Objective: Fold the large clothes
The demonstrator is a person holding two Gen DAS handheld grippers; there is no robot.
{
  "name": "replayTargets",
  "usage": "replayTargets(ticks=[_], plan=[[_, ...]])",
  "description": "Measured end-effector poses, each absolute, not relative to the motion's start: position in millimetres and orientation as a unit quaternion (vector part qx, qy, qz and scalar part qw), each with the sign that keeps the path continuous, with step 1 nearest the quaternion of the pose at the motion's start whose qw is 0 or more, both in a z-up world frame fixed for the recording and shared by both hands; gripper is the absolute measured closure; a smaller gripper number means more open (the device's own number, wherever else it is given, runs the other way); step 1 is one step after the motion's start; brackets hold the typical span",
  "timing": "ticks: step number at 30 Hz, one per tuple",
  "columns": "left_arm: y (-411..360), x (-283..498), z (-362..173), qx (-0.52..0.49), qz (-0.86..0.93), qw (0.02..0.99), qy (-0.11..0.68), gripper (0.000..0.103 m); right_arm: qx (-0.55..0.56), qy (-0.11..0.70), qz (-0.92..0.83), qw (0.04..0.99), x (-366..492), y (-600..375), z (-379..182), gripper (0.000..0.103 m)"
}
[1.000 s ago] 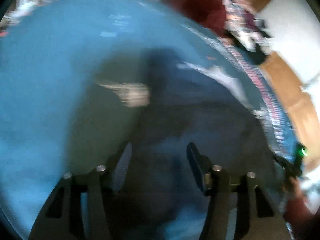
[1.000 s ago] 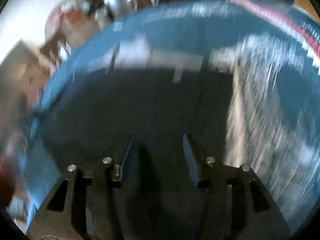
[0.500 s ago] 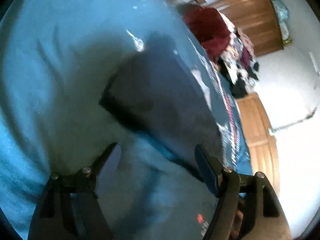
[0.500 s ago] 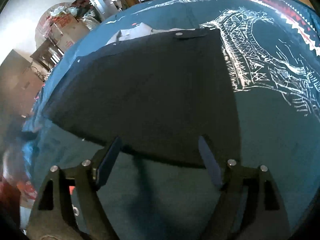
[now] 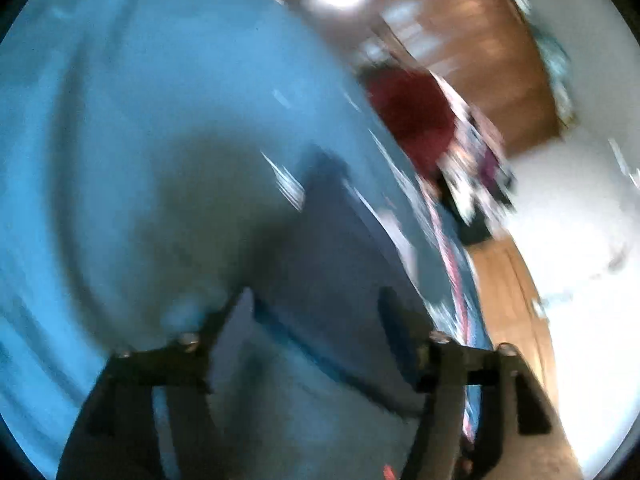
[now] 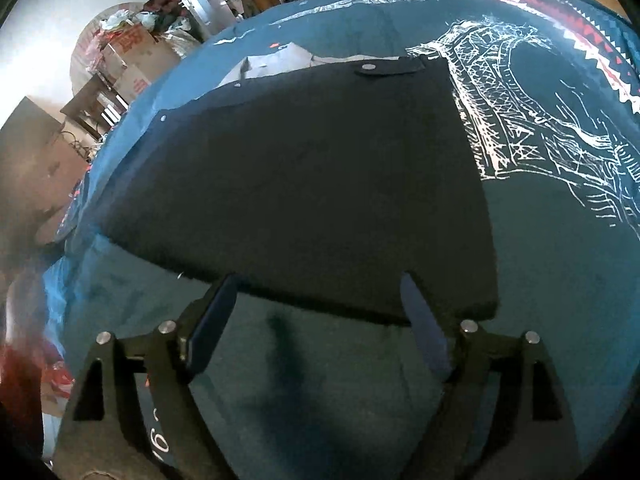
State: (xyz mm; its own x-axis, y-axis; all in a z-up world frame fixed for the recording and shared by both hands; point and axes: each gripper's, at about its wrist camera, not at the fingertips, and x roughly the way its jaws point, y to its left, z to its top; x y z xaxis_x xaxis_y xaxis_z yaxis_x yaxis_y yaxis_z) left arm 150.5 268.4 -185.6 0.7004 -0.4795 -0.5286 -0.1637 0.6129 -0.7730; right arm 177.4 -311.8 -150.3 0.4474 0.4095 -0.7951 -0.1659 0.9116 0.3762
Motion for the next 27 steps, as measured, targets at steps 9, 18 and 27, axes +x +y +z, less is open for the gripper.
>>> replayTargets(ticks=[9,18,27], plan=[[230,187,-227,-0.428,-0.046,0.82,0.378,0.033,0.122,0.492,0.176,0.844,176,-294,-144,0.018],[239,232,-235,-0.429,-0.026,0.843,0.324,0.087,0.088,0.451,0.236,0.856,210,-237,-89,0.017],[151,213,-168,-0.175,-0.053,0.933,0.31,0.09,0.064,0.474,0.356,0.803,361,-62,-62,0.013]])
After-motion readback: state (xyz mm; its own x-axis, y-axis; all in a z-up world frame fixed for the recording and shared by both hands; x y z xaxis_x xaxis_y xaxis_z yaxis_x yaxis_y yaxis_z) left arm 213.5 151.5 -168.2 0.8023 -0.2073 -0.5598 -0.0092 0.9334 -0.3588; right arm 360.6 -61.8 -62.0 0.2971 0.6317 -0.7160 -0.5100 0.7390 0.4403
